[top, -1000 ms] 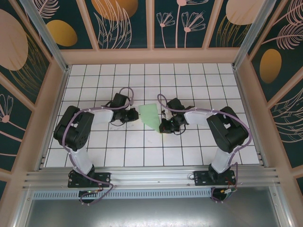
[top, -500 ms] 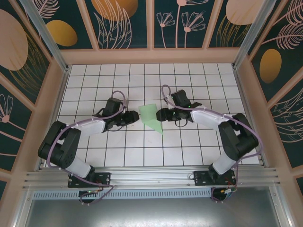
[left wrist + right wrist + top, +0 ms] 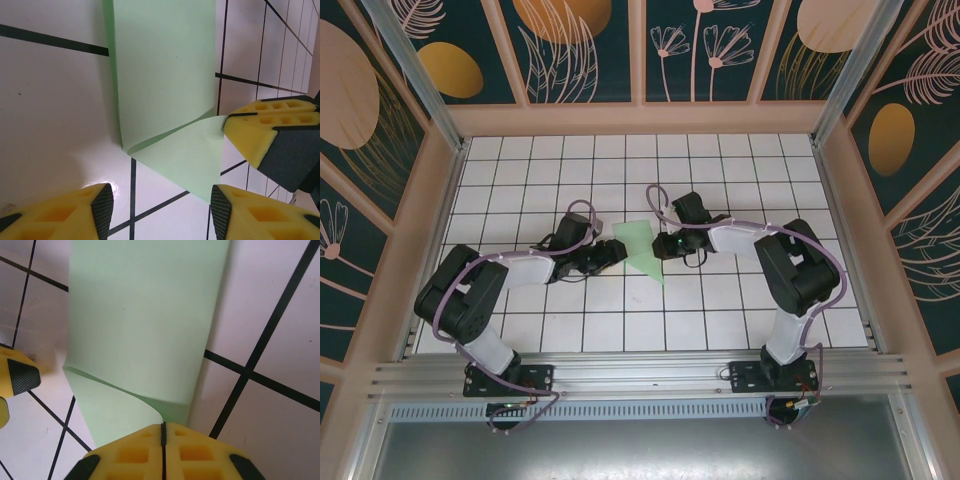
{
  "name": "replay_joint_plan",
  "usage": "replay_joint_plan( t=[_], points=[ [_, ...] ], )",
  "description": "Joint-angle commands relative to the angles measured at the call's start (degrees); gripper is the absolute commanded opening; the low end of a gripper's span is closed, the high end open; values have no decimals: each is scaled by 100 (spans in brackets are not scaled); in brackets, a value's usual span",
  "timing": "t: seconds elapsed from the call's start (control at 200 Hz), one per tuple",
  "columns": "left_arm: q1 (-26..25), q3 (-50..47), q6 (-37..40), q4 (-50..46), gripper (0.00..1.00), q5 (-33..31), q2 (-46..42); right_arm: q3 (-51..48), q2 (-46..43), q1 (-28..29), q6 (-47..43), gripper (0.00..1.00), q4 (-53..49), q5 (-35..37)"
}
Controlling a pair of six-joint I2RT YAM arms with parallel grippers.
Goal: Fold a paper plane with a square sheet of paper (fold left side to right side)
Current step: Fourth fold the wing at the center of the table.
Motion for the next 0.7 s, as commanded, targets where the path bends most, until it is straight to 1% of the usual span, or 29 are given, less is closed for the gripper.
replay_joint_plan(
  t=[0.0,0.05,0.35,0.47,0.645,0.696],
  points=[
    [-56,111,-99,148,56,-12,129,22,-153,-16,-95,6,43,111],
    [-63,131,-101,137,57,-8,160,-13,-193,-13,-89,4,44,154],
    [-98,366,-145,241,57,48,327,-67,-243,-13,-59,4,25,185],
    [-118,486,-166,301,53,75,544,-76,-237,-17,-61,4,20,175],
    [-126,637,-186,359,45,105,658,-101,-247,-17,-49,4,42,158],
    [-126,641,-182,356,43,104,659,-96,-262,-17,-42,6,33,168]
  ],
)
